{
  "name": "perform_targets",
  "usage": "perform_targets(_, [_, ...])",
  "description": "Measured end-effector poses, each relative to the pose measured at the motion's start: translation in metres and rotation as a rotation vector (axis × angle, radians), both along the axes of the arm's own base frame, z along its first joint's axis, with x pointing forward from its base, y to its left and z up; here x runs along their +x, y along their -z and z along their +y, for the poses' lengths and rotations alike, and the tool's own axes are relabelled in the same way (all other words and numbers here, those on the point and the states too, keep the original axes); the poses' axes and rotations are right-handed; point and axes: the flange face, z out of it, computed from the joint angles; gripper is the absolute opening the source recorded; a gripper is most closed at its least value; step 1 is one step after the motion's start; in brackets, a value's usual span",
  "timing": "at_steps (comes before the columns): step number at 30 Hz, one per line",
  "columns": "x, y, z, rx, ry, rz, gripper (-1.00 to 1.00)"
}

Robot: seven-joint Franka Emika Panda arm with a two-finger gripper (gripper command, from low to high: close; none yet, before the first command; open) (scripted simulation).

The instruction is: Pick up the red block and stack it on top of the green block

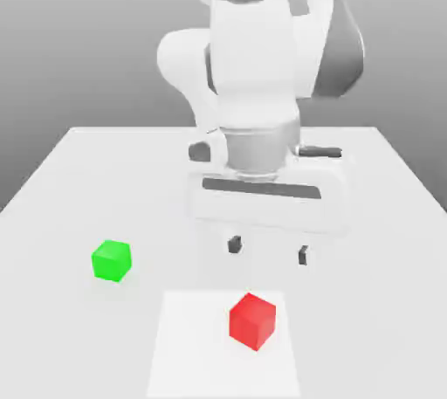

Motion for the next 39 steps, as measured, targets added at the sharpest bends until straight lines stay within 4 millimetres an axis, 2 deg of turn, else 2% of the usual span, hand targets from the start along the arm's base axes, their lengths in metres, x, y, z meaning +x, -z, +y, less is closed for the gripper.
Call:
perform_targets(3, [-0.017,0.042,-0.002,-0.043,0.057,0.058,0.0])
perform_targets(10, [-0.02,0.099,-0.002,-0.05,0.065,0.068,0.0])
perform_targets(11, [-0.021,0.106,-0.002,-0.05,0.066,0.069,-1.0])
perform_targets(18, [-0.021,0.106,-0.002,-0.05,0.066,0.068,-1.0])
perform_targets(26, [-0.021,0.05,-0.002,-0.05,0.066,0.067,-1.0])
perform_targets(31, [-0.034,0.034,-0.064,-0.046,0.028,0.076,-1.0])
perform_targets(33, [-0.043,0.029,-0.091,-0.044,0.003,0.077,-1.0])
perform_targets(39, [-0.08,0.019,-0.154,-0.042,-0.105,0.076,-1.0])
